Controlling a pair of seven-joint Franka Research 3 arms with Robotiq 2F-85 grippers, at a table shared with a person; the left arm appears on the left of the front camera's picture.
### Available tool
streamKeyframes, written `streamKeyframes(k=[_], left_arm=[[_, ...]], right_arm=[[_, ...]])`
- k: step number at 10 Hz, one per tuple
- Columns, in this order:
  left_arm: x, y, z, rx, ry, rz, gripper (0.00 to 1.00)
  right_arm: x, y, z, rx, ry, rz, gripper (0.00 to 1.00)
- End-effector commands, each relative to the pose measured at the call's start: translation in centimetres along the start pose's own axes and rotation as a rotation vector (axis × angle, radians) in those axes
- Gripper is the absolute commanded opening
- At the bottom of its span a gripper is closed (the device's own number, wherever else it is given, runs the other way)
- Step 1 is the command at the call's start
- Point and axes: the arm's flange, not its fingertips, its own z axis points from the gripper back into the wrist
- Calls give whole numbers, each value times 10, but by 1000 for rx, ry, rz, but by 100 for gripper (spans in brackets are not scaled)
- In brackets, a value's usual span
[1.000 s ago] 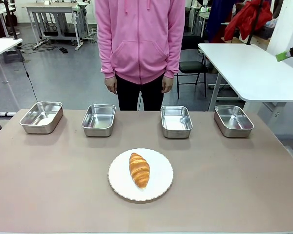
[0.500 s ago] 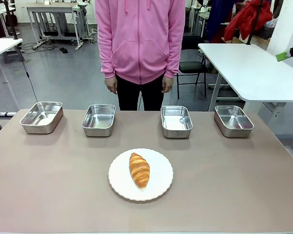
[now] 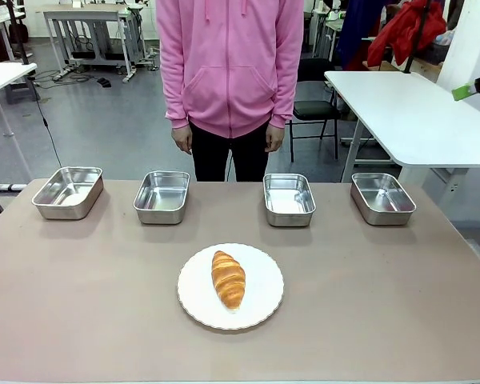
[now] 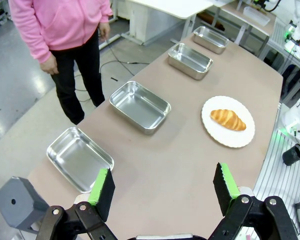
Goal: Place the bread in the container.
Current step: Place the Butter Roll into the Airtight Container indicated by the human.
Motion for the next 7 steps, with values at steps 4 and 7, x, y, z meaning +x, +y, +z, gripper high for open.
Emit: streamKeyframes(k=[4, 7], left_arm=[[0, 0, 2, -9, -6, -1, 100], [0, 0, 2, -9, -6, -1, 100]], right_arm=[[1, 1, 0, 3, -9, 2, 100], [1, 1, 0, 3, -9, 2, 100]])
